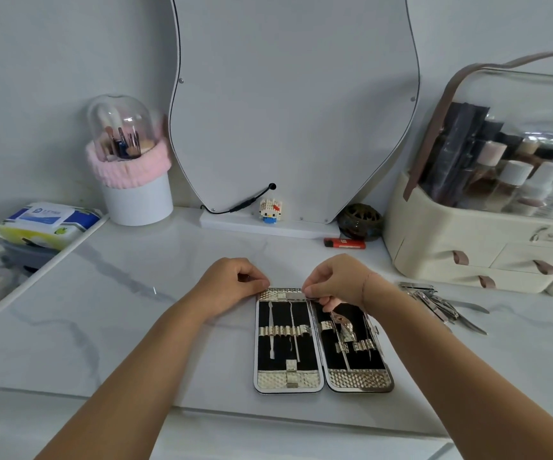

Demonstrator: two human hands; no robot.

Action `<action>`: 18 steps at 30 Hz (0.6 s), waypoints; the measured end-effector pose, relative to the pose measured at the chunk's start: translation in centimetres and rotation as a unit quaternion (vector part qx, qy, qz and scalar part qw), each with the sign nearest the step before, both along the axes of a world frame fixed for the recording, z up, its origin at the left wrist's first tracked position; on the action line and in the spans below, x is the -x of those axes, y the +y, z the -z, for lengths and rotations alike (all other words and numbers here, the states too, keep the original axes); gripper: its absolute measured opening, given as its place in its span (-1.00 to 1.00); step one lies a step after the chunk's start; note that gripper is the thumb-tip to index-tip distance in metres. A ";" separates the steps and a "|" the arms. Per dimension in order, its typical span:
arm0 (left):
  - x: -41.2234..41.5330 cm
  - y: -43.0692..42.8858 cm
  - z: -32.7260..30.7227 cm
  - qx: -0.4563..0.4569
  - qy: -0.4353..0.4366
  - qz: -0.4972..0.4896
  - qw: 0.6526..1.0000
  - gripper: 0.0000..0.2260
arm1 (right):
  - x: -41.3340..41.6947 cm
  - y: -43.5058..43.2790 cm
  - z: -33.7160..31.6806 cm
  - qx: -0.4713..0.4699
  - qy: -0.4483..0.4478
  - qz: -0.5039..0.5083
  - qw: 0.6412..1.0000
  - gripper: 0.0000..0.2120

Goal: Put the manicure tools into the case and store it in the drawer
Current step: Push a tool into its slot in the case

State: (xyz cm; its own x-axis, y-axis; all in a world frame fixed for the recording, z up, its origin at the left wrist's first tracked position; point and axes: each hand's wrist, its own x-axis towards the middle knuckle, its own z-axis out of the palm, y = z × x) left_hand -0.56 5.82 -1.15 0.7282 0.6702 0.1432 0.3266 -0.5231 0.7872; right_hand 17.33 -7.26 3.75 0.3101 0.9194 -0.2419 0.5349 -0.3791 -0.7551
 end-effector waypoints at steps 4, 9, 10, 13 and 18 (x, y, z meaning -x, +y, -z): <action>0.0 -0.1 0.0 0.006 -0.006 -0.004 1.000 -0.93 | 0.3 -0.6 0.6 -0.035 -0.033 0.004 0.999 -0.94; 0.0 -0.1 0.0 0.007 -0.010 0.000 1.000 -0.91 | 0.2 -1.0 0.0 -0.051 -0.152 -0.061 0.985 -0.85; 0.0 -0.1 0.0 0.005 -0.010 0.001 1.000 -0.90 | 0.2 -1.0 -0.1 -0.051 -0.165 -0.073 0.982 -0.82; 0.0 -0.2 -0.1 0.004 -0.008 0.000 1.000 -0.89 | 0.2 -0.9 -0.2 -0.059 -0.194 -0.094 0.975 -0.80; 0.0 -0.2 0.0 0.012 -0.014 -0.001 1.000 -0.90 | 0.2 -1.0 0.5 -0.094 -0.171 -0.069 0.978 -0.85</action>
State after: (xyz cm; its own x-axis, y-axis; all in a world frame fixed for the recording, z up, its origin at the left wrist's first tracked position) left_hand -0.53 5.59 -1.20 0.7221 0.6758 0.1476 0.3053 -0.5029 0.8087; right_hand 17.10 -8.26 3.26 0.2123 0.9767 0.0314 0.8051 -0.1566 -0.5720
